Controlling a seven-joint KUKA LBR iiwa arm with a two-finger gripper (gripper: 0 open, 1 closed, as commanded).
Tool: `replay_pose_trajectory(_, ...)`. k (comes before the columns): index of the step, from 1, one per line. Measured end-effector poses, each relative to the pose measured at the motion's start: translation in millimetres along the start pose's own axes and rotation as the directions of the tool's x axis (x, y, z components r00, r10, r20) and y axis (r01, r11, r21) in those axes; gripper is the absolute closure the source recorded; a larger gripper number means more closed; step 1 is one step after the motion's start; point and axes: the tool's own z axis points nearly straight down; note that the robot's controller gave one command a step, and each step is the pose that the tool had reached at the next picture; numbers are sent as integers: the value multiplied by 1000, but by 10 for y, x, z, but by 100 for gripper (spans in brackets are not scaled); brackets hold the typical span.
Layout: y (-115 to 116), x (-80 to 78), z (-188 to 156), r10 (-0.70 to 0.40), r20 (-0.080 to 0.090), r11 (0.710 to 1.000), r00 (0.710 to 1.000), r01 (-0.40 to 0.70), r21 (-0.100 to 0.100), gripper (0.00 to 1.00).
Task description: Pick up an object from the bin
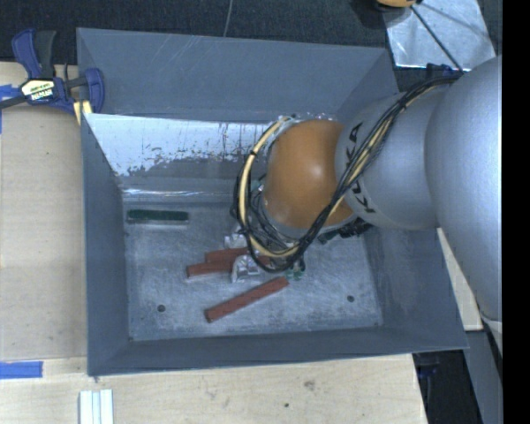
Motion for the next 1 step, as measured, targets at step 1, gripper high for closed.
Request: replay_pose_trajectory(1, 85, 19, -1322, 24, -20, 1000, 999, -24, 7, 100)
